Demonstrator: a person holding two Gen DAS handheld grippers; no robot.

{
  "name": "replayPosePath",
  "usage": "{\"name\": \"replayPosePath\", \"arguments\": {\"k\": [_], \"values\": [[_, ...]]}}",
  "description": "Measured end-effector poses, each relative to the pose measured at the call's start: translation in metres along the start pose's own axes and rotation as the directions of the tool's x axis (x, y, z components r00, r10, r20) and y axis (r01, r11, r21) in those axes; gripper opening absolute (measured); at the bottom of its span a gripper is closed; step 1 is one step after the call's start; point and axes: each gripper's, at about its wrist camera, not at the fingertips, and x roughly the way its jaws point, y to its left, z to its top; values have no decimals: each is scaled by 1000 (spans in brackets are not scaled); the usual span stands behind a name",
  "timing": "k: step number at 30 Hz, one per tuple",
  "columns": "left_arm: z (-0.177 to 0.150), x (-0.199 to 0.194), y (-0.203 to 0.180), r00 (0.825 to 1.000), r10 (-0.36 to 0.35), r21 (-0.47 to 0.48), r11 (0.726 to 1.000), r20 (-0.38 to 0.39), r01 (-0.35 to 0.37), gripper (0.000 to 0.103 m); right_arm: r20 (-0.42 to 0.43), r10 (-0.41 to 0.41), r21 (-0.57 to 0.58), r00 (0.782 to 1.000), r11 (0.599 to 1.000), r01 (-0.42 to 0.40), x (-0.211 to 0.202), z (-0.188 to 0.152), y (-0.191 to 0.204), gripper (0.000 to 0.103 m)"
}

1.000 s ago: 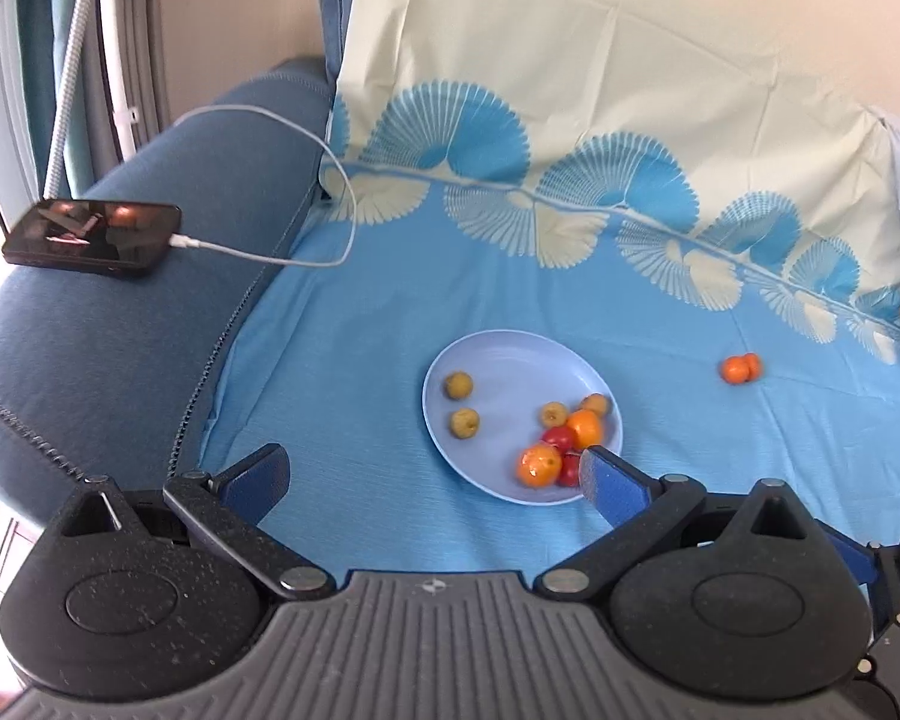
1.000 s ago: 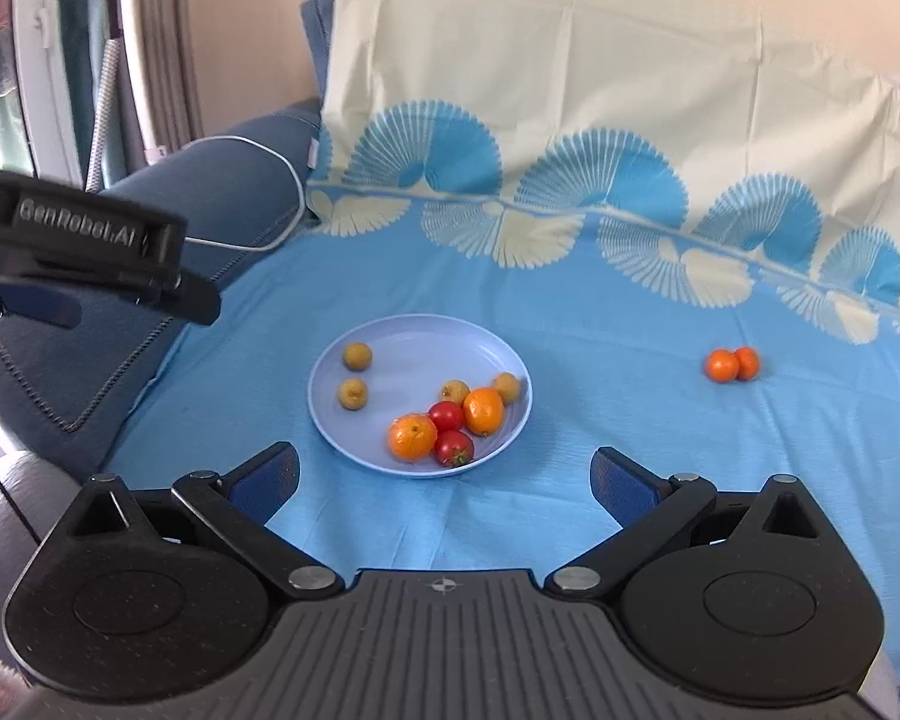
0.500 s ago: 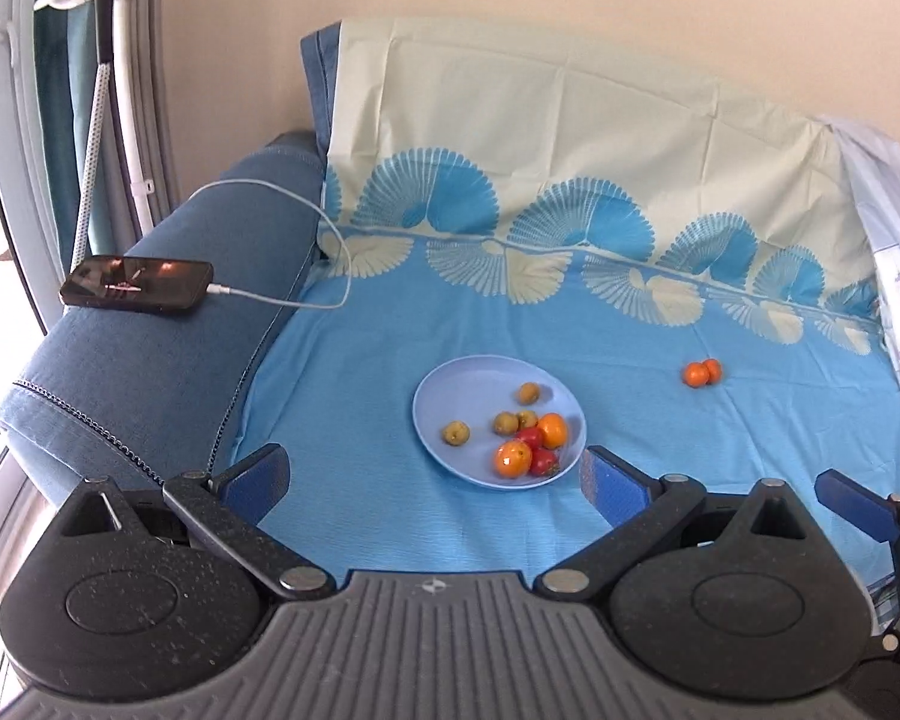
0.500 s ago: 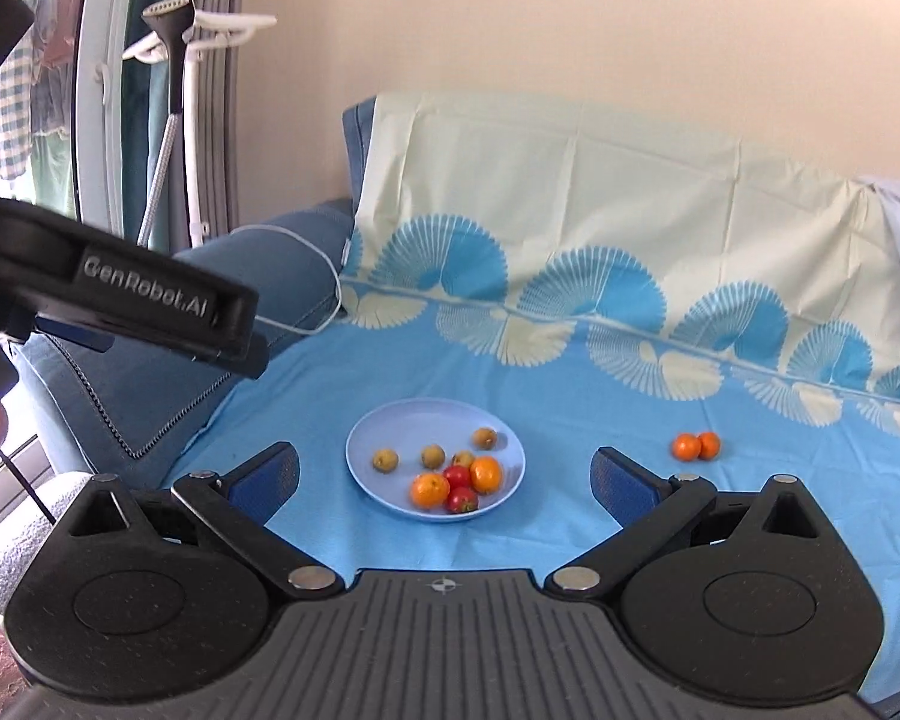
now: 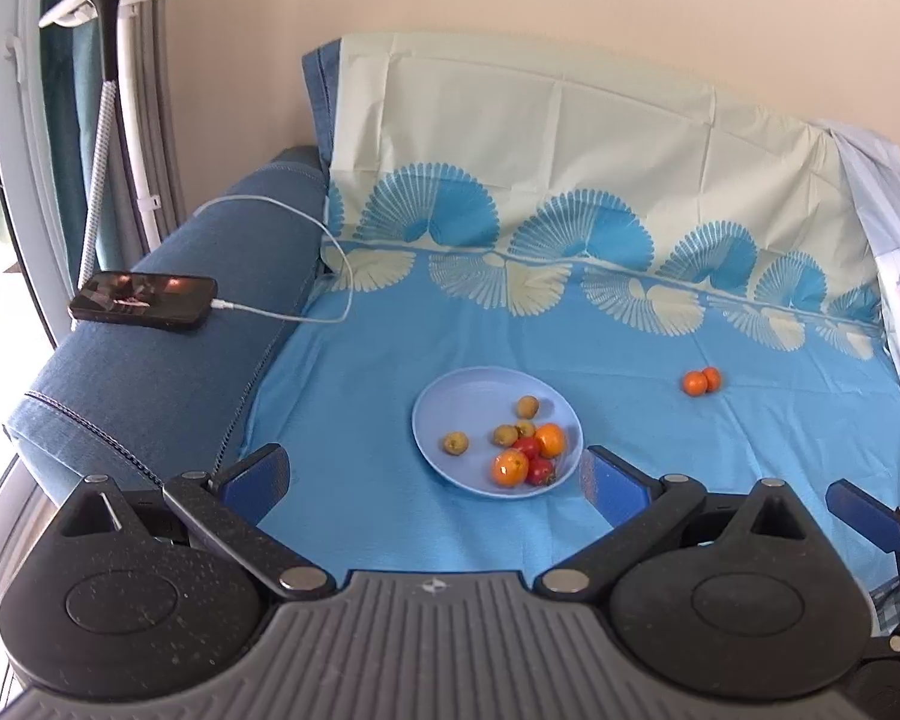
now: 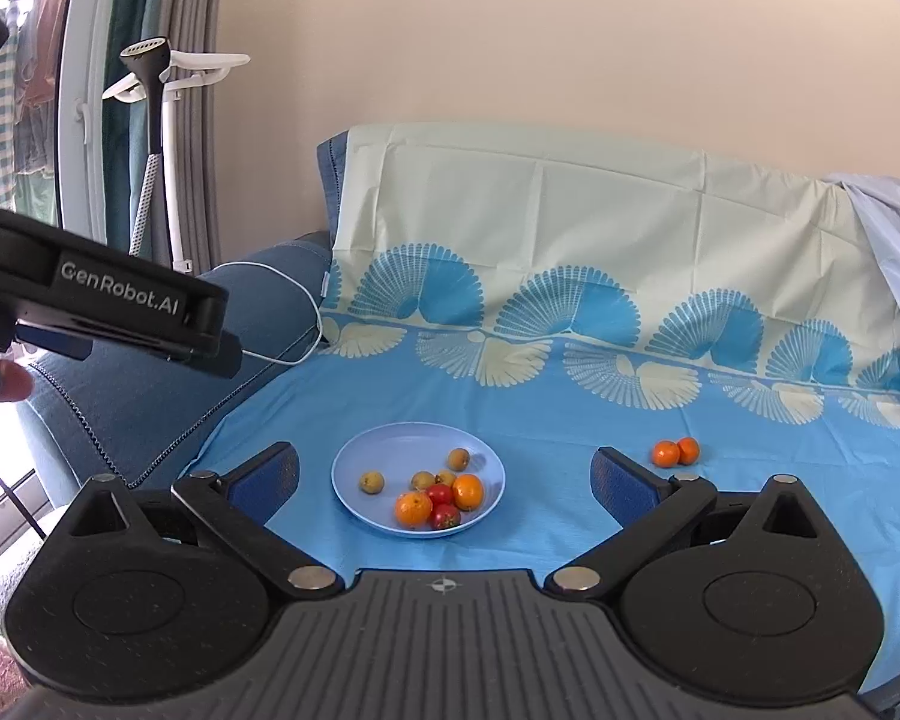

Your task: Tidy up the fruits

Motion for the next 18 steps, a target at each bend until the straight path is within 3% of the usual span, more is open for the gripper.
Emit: {"name": "replayPosePath", "arguments": {"k": [6, 11, 18], "values": [[0, 23, -10, 999, -1, 32, 999, -50, 3, 103, -29, -14, 29, 999, 999, 15, 12, -7, -12, 102], [6, 52, -28, 996, -3, 63, 998, -86, 9, 103, -36, -109, 68, 993, 991, 111, 29, -13, -45, 102], [32, 126, -91, 986, -70, 130, 987, -154, 90, 103, -140, -295, 241, 945, 916, 322, 66, -34, -138, 102]]}}
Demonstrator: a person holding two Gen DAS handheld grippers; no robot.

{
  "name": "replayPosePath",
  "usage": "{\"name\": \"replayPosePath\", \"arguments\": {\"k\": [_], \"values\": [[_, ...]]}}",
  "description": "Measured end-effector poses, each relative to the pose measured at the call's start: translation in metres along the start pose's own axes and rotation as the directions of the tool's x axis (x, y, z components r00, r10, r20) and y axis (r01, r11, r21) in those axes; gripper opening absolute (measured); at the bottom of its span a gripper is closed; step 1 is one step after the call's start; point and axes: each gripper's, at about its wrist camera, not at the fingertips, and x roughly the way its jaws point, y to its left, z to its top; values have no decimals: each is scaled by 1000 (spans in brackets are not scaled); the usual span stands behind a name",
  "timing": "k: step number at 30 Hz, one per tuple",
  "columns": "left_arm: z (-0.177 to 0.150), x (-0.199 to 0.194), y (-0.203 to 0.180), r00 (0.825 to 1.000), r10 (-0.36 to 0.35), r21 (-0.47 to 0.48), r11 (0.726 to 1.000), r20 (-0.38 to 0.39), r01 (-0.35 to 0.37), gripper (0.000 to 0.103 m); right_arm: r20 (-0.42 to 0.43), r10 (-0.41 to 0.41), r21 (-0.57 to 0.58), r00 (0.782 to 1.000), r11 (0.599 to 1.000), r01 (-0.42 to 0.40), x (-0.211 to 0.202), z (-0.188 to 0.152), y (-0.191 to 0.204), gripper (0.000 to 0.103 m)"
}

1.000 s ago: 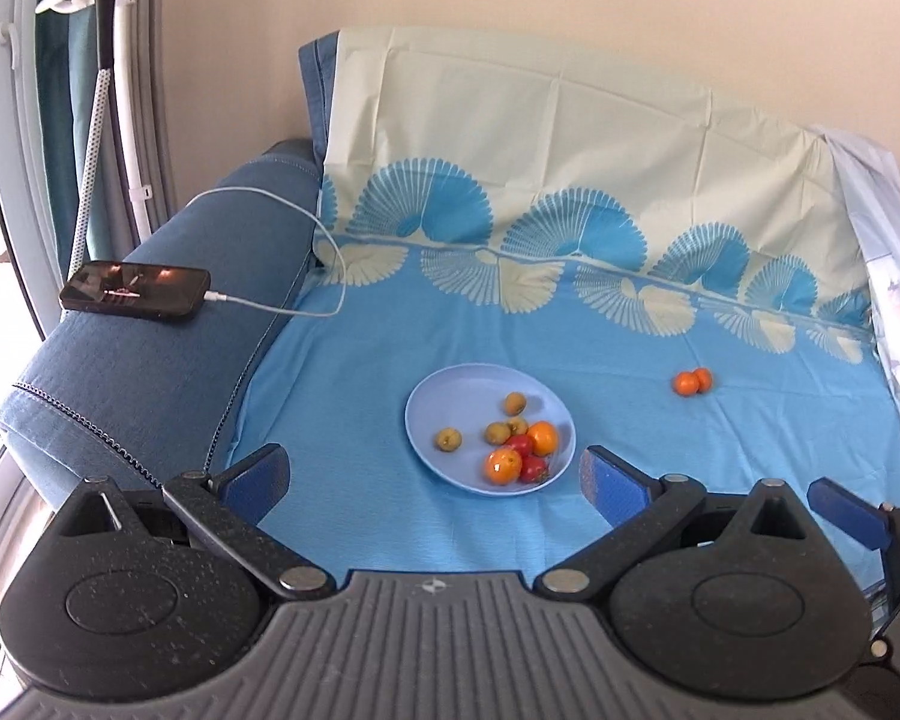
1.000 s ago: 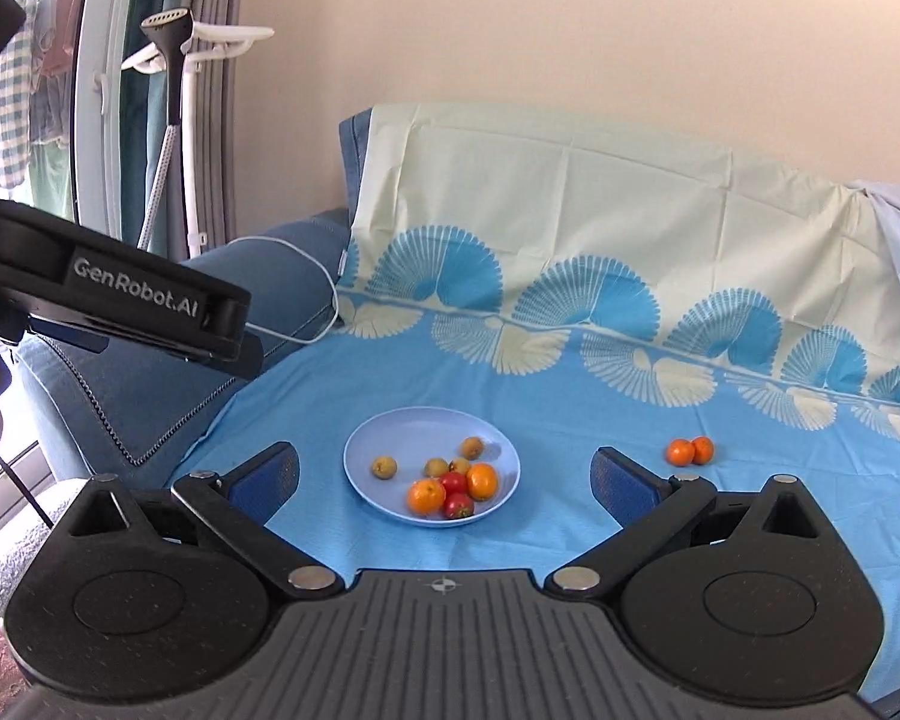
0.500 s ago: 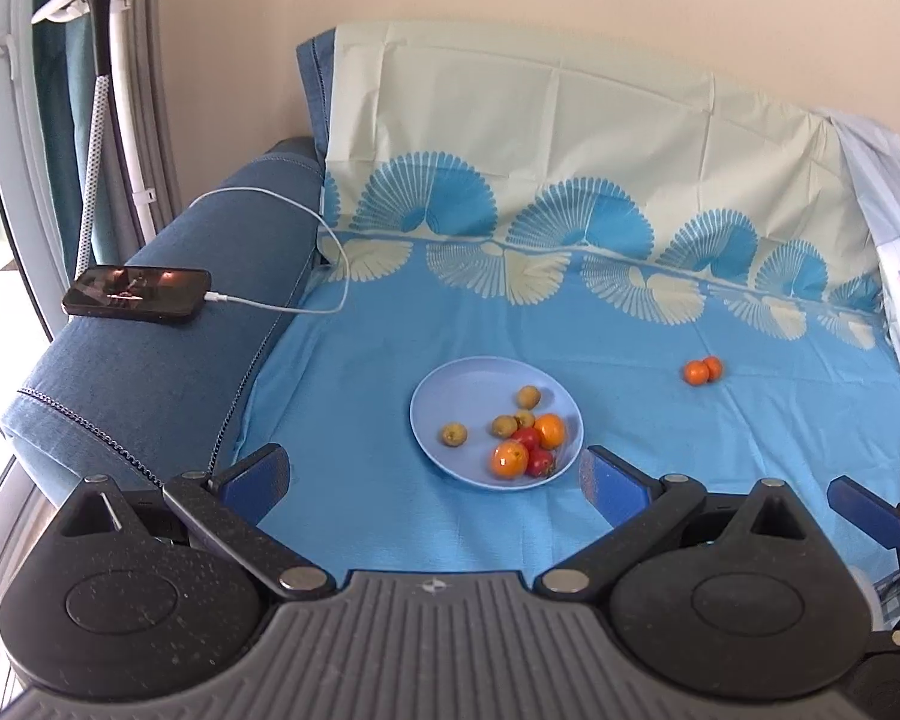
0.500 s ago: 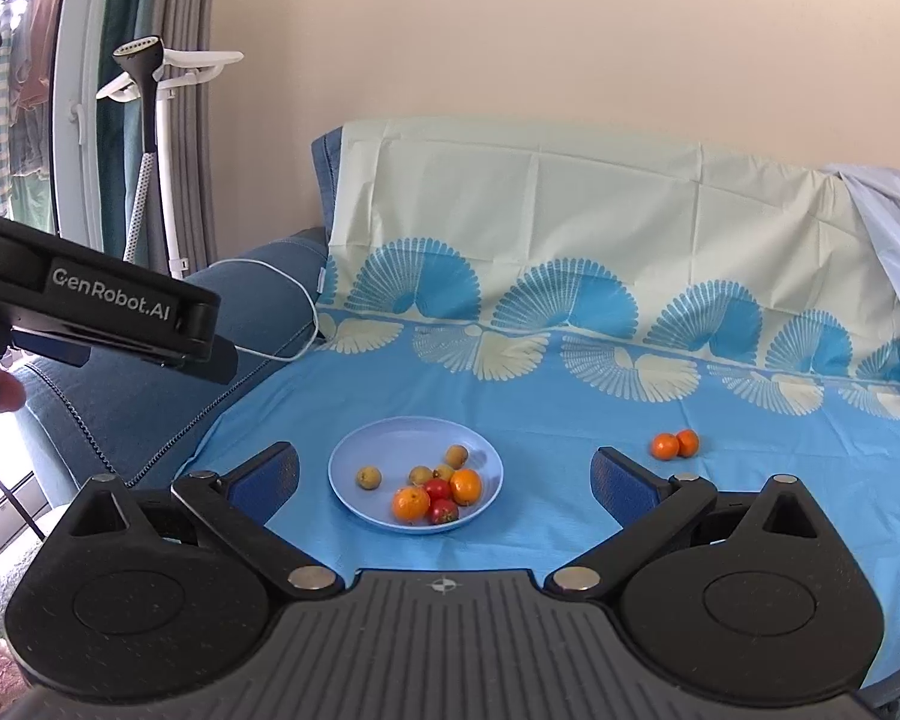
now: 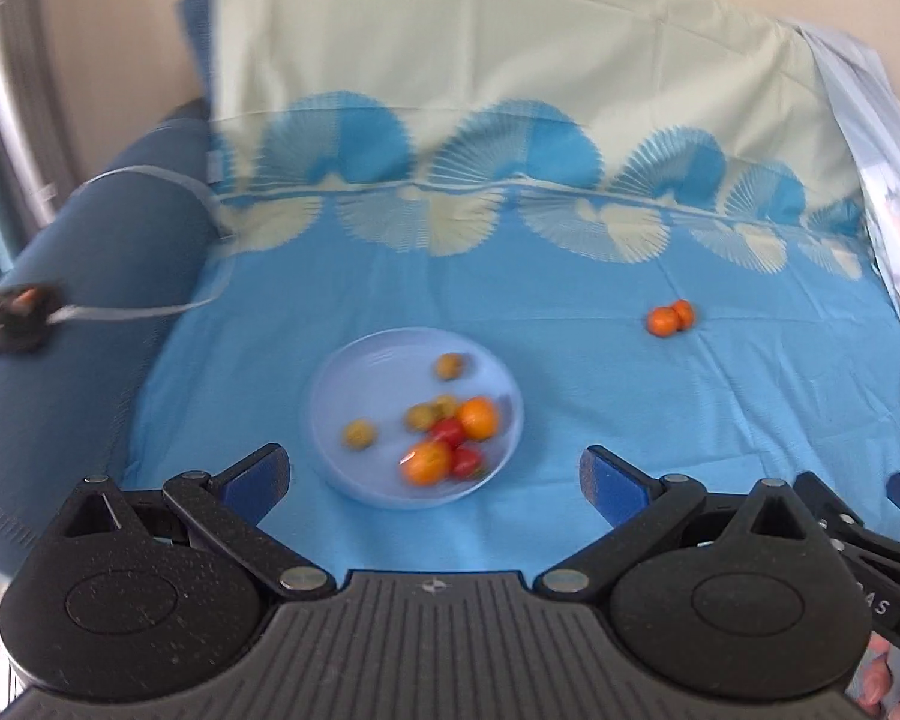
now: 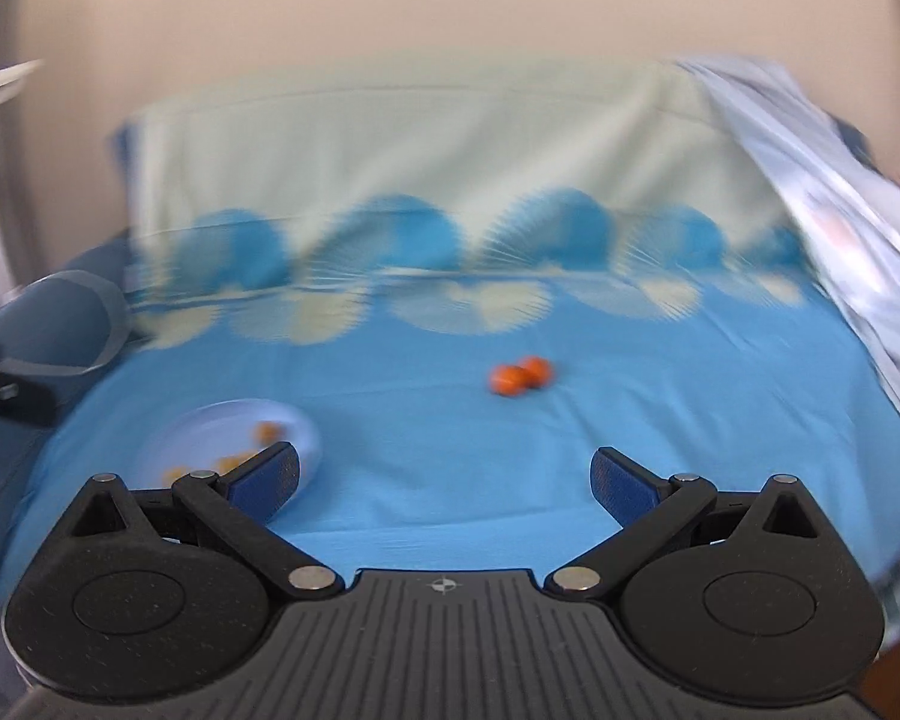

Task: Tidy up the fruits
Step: 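Move both open tools toward the two small oranges on the sheet, then grasp one small orange with the left tool while the right tool grasps the other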

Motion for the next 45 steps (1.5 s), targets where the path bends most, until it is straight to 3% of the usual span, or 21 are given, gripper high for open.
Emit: {"name": "replayPosePath", "arguments": {"k": [5, 10, 14, 16, 19, 24, 29, 33, 36, 38, 39, 40, 41, 42, 43, 44, 45], "values": [[42, 79, -68, 990, -143, 73, 987, 16, 142, 103, -32, -123, 14, 992, 992, 123, 68, 1, -47, 102], [78, 184, -149, 985, -166, 158, 972, -56, 173, 103, -64, -283, -14, 957, 959, 283, 172, 6, -87, 102], [94, 262, -197, 977, -168, 215, 957, -132, 193, 103, -99, -359, 85, 928, 926, 368, 243, 11, -119, 102], [98, 293, -213, 975, -160, 249, 949, -151, 195, 103, -117, -320, 112, 940, 936, 333, 272, 12, -130, 102], [103, 334, -231, 974, -148, 288, 938, -170, 192, 103, -124, -285, 65, 950, 953, 295, 306, 10, -133, 102], [111, 387, -236, 963, -133, 259, 946, -234, 193, 97, -194, -243, 61, 951, 964, 259, 340, 14, -135, 102], [121, 391, -209, 968, -146, 304, 931, -203, 204, 99, -159, -130, -67, 979, 990, 120, 365, 20, -108, 102], [134, 393, -191, 967, -143, 281, 939, -211, 200, 100, -133, -48, -176, 990, 984, 24, 381, 25, -81, 102], [132, 393, -190, 963, -153, 307, 927, -220, 217, 100, -123, -4, -212, 992, 977, -22, 389, 27, -69, 102], [127, 392, -192, 961, -157, 316, 922, -227, 225, 96, -126, 16, -212, 992, 976, -43, 394, 30, -66, 102], [125, 391, -193, 960, -163, 317, 920, -228, 231, 88, -128, 25, -205, 991, 977, -51, 395, 31, -66, 102], [124, 389, -195, 964, -161, 324, 919, -211, 224, 77, -132, 39, -196, 990, 979, -65, 396, 31, -67, 100], [124, 386, -197, 967, -169, 327, 917, -193, 226, 69, -126, 63, -186, 990, 979, -86, 395, 32, -69, 84], [126, 384, -198, 963, -188, 321, 915, -192, 243, 50, -118, 76, -195, 990, 976, -98, 393, 33, -69, 73], [129, 382, -200, 960, -201, 310, 916, -197, 255, 41, -109, 83, -219, 991, 970, -105, 392, 34, -67, 45], [130, 381, -201, 960, -202, 300, 919, -196, 255, 41, -107, 81, -235, 991, 966, -104, 391, 35, -66, 37], [131, 379, -202, 959, -210, 294, 920, -191, 260, 41, -102, 75, -235, 992, 967, -97, 390, 35, -66, 37]]}}
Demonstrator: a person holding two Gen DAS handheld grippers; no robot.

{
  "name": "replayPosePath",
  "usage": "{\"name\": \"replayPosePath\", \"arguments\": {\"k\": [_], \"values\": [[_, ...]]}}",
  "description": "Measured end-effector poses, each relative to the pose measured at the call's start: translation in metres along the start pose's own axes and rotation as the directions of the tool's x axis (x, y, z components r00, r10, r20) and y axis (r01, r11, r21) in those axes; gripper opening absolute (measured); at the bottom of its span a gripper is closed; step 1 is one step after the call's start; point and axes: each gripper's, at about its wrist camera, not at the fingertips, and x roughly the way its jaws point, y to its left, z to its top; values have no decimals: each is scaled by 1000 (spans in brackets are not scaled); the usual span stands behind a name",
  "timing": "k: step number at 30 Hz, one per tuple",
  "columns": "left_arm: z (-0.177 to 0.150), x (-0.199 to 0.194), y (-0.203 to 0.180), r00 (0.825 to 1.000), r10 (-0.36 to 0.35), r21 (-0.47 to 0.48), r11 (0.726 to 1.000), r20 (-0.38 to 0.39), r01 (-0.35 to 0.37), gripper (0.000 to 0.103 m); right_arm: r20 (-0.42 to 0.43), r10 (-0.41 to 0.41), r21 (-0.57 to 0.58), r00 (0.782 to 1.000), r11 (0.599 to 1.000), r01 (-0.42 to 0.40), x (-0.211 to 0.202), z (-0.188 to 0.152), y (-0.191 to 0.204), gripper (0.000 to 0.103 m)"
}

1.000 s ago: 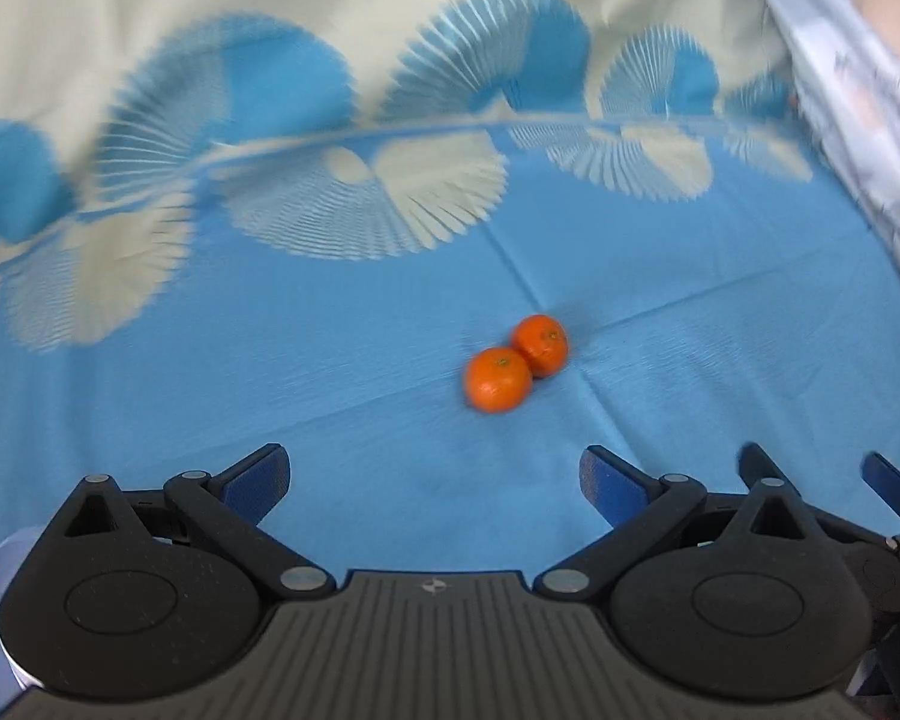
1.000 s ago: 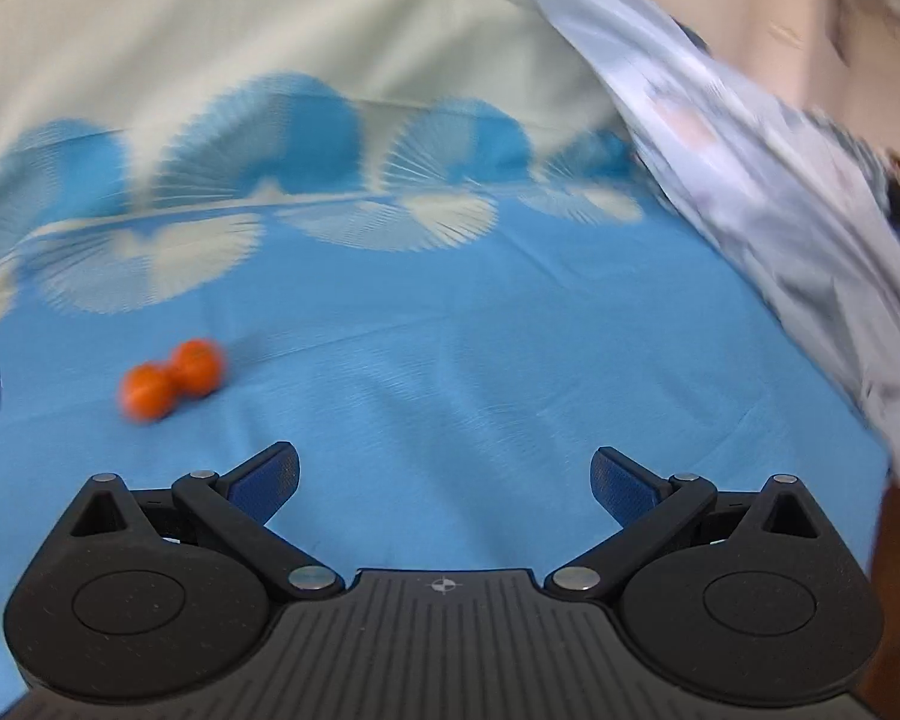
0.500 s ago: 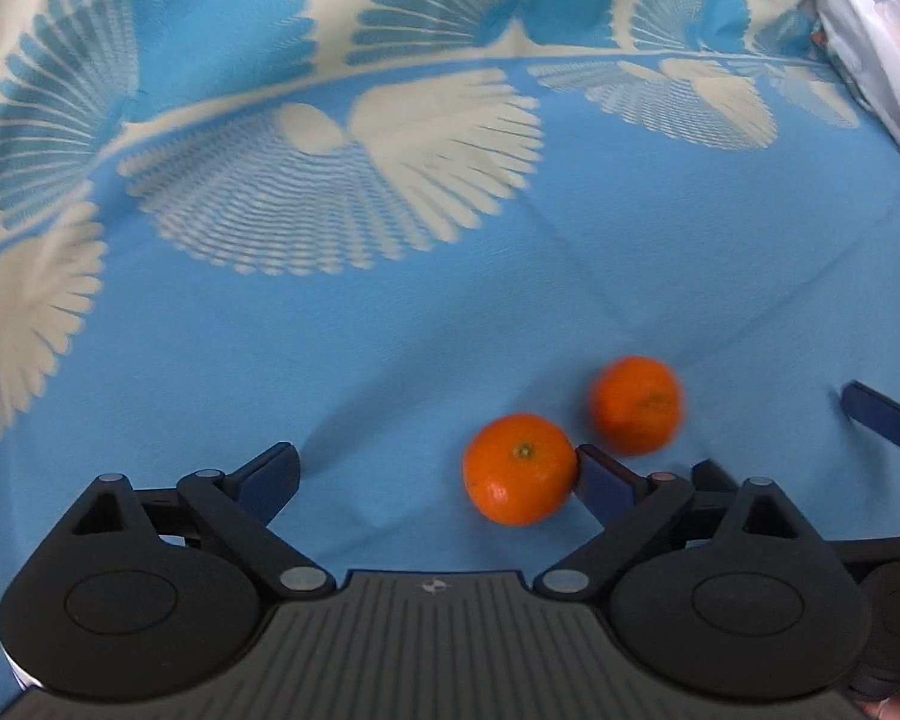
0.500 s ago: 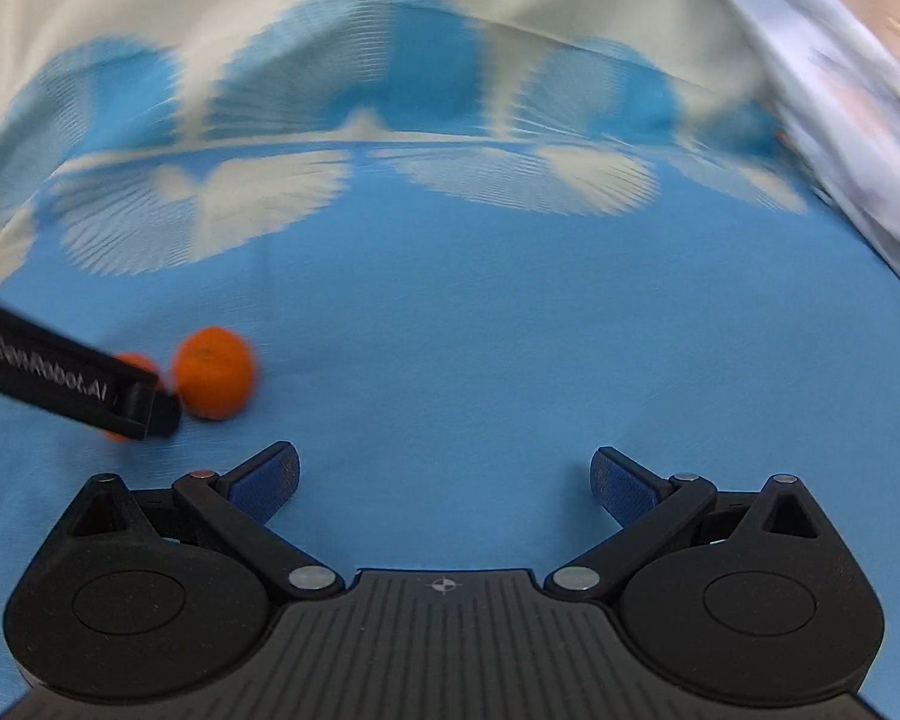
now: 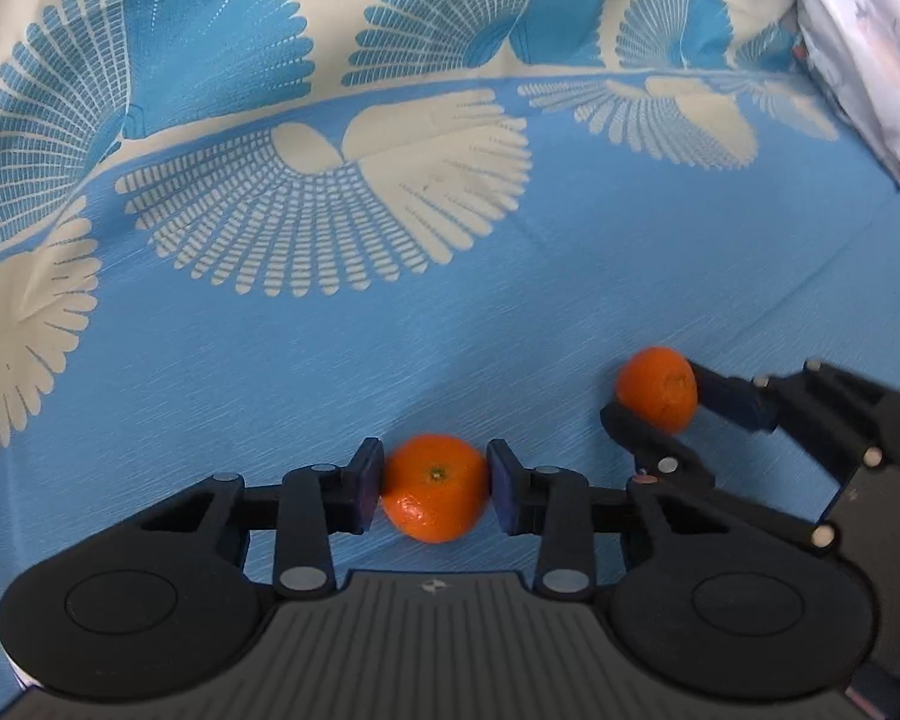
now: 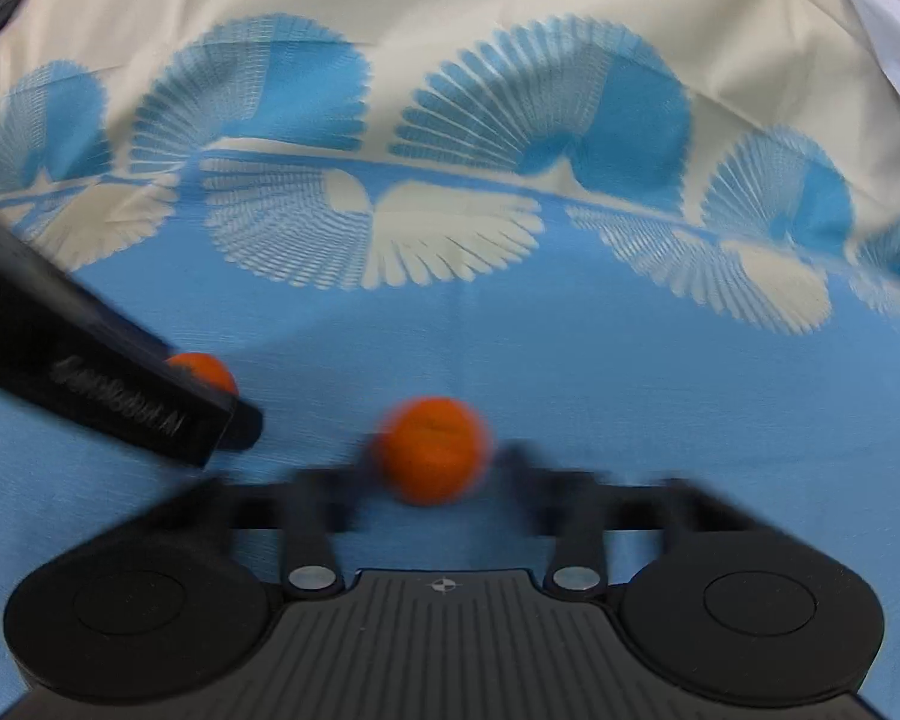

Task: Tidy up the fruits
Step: 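Grasp one small orange with the left tool while the right tool grasps the other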

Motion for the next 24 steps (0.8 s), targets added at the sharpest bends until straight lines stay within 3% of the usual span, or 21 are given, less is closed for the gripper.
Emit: {"name": "replayPosePath", "arguments": {"k": [5, 10, 13, 19, 24], "values": [[-6, -21, -2, 1000, 19, -55, 998, 19, -18, 41, 43, -99, 80, 994, 992, 95, -8, 1, -18, 37], [-30, -75, 4, 998, 39, -129, 991, 42, -33, 41, 77, -169, 161, 983, 975, 155, -21, -2, -39, 37], [-52, -112, 10, 996, 81, -156, 985, 34, -75, 41, 113, -206, 130, 972, 973, 191, -47, -2, -34, 37], [-99, -194, 23, 993, 117, -191, 975, 2, -115, 41, 173, -100, 106, 980, 991, 83, -146, 4, -3, 37], [-142, -265, 27, 992, 128, -218, 968, -18, -128, 41, 127, 57, 85, 990, 994, -68, -244, -19, 41, 37]]}}
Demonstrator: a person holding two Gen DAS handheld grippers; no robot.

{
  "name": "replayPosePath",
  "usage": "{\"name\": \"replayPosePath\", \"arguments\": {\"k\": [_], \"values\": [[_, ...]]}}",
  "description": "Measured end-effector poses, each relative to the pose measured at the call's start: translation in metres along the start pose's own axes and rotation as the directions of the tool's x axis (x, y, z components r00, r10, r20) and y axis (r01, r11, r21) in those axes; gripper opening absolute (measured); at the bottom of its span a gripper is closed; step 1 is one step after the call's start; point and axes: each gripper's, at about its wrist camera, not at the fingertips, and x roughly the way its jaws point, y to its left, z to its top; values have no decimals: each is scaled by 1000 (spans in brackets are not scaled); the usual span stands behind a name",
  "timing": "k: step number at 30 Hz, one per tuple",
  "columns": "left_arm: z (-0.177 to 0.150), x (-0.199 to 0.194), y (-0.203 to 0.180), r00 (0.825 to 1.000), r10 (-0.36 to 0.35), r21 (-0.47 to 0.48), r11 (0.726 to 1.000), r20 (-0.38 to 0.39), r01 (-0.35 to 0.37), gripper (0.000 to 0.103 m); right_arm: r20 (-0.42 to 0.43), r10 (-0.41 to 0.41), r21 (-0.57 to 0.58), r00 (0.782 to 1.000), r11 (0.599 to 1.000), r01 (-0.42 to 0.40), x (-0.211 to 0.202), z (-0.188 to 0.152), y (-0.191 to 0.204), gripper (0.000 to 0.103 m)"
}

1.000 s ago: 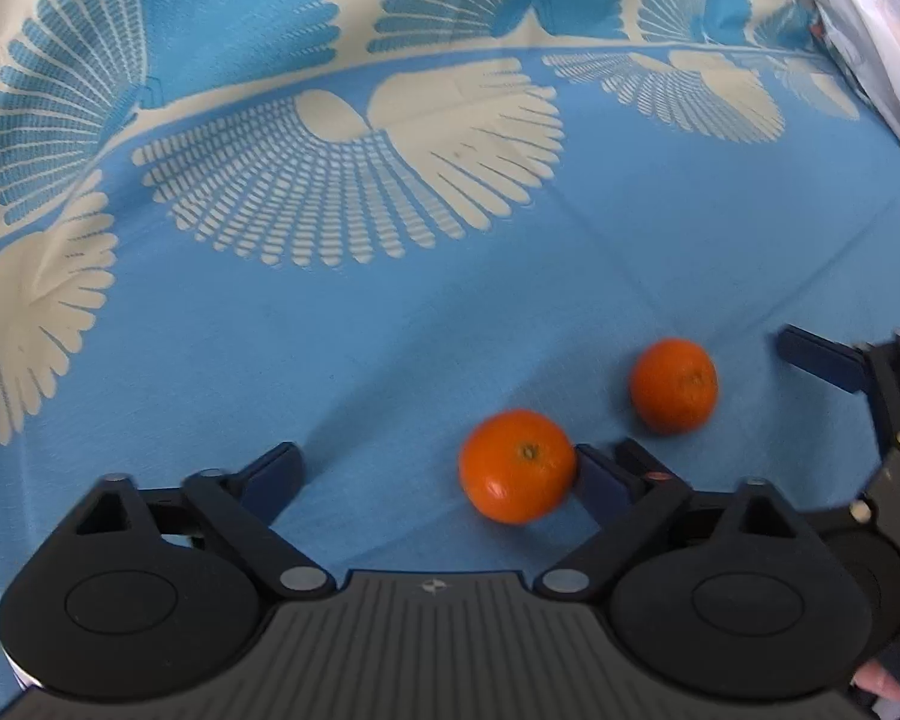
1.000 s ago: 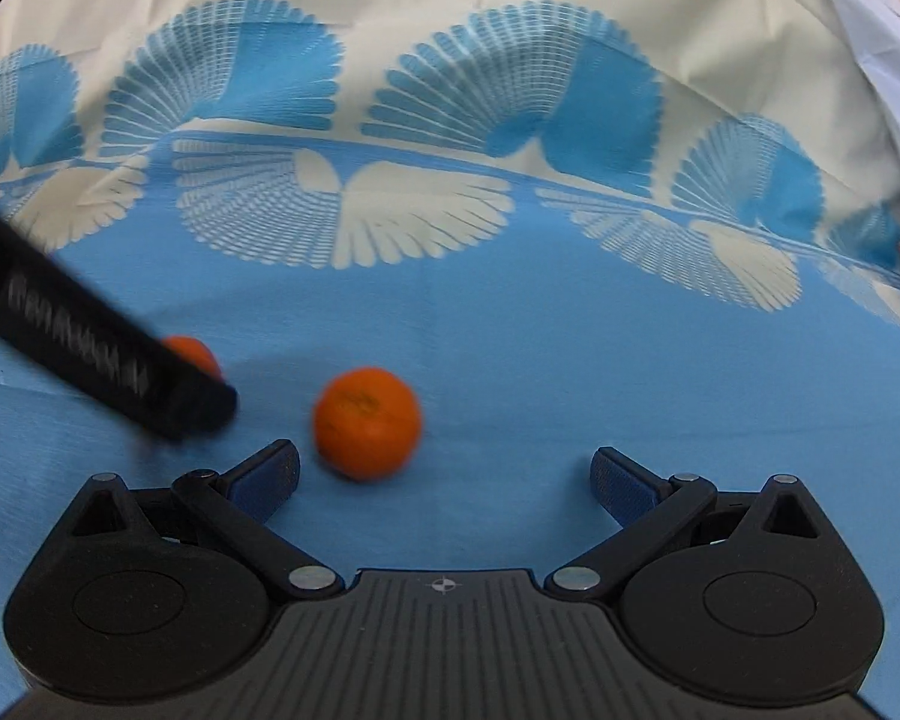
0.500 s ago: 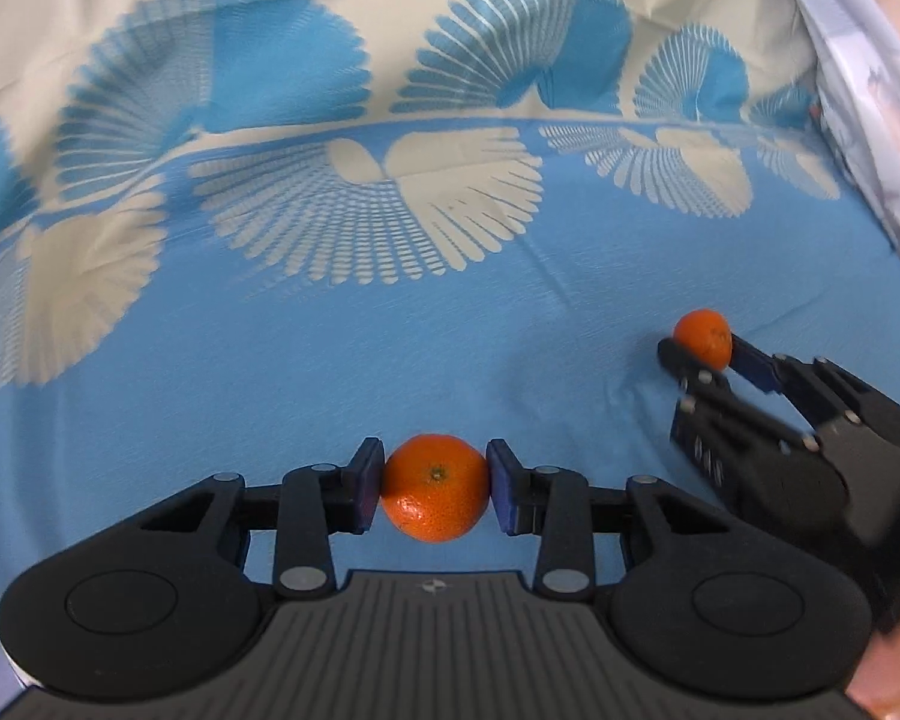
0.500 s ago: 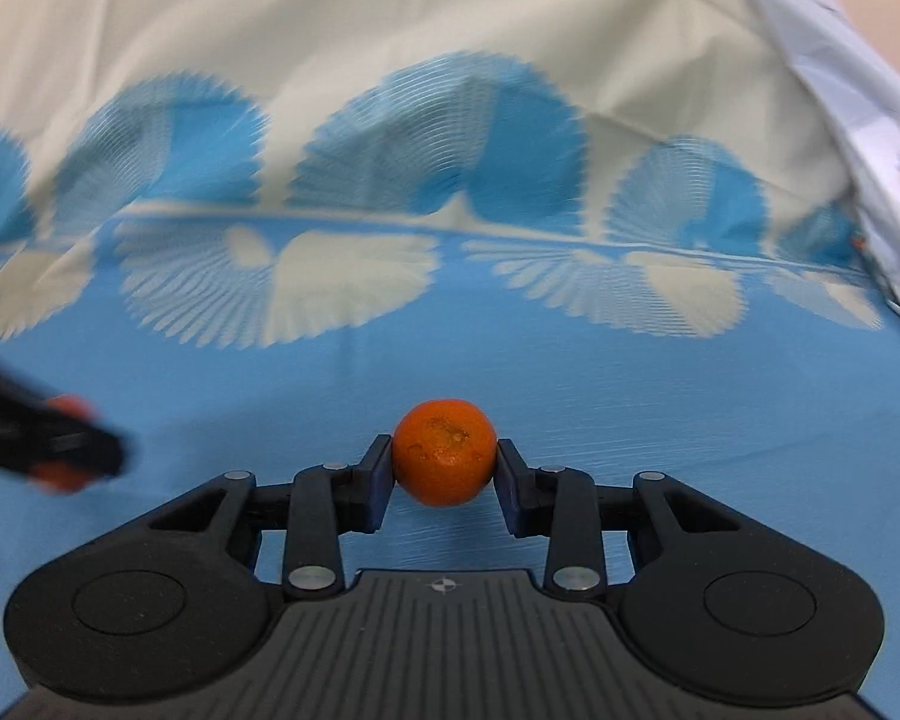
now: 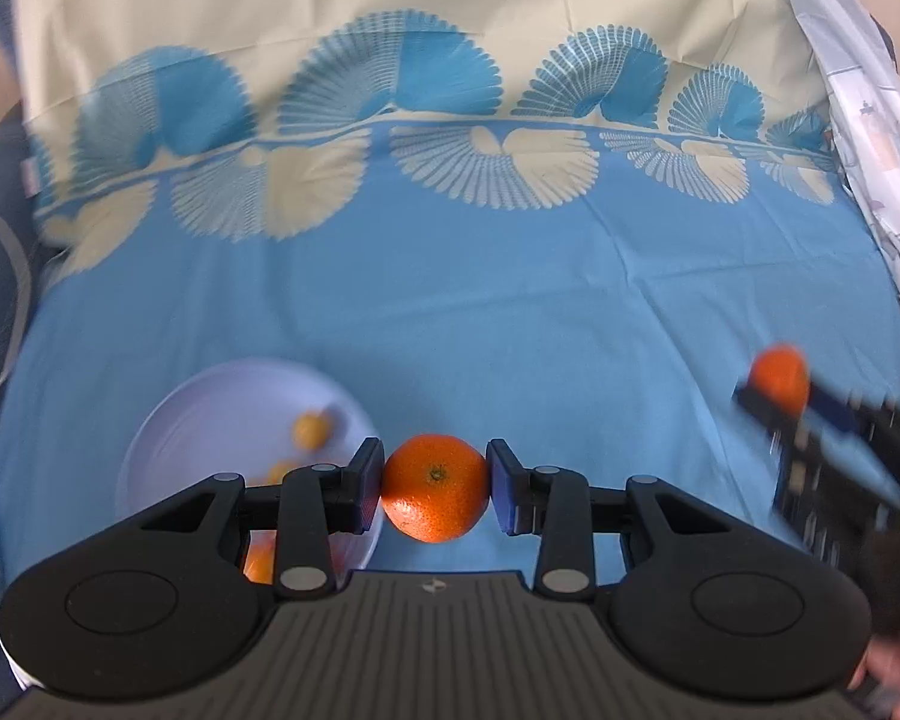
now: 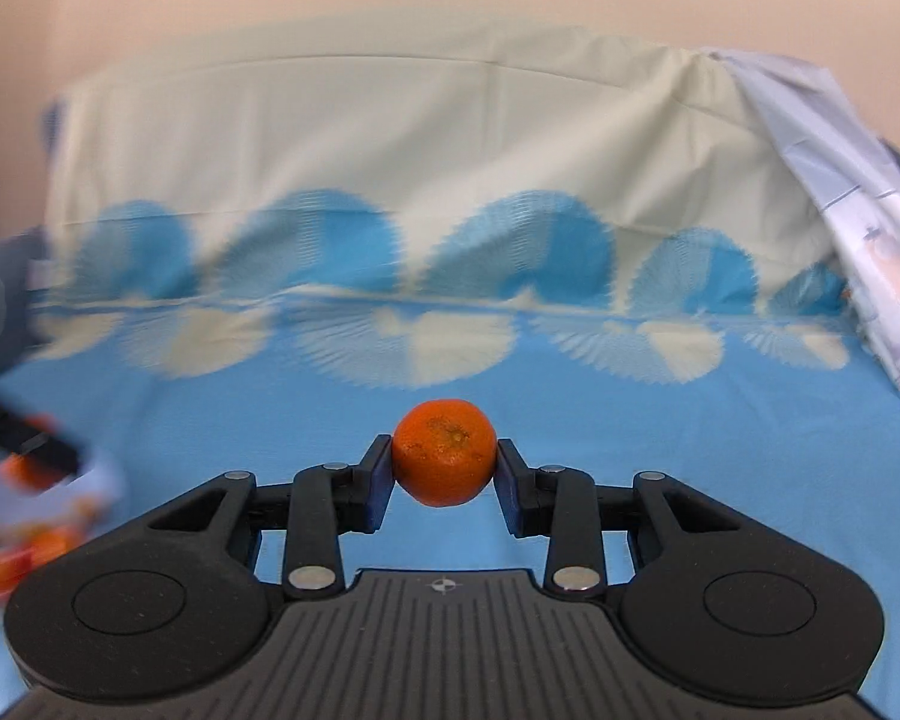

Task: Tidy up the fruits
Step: 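Grasp one small orange with the left tool while the right tool grasps the other, then carry both held oranges over the plate with both tools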

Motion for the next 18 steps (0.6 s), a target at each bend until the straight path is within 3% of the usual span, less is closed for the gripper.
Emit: {"name": "replayPosePath", "arguments": {"k": [7, 12, 18], "values": [[-55, -91, 36, 997, 51, -21, 999, 55, -50, 41, -53, 227, 8, 972, 974, -227, -108, -12, 73, 37], [-102, -148, 68, 991, 99, -85, 992, 92, -92, 41, -21, 278, -72, 960, 958, -279, -163, -14, 118, 37], [-157, -188, 107, 985, 156, -191, 972, 80, -138, 41, -31, 357, -153, 933, 921, -358, -199, -14, 160, 37]]}}
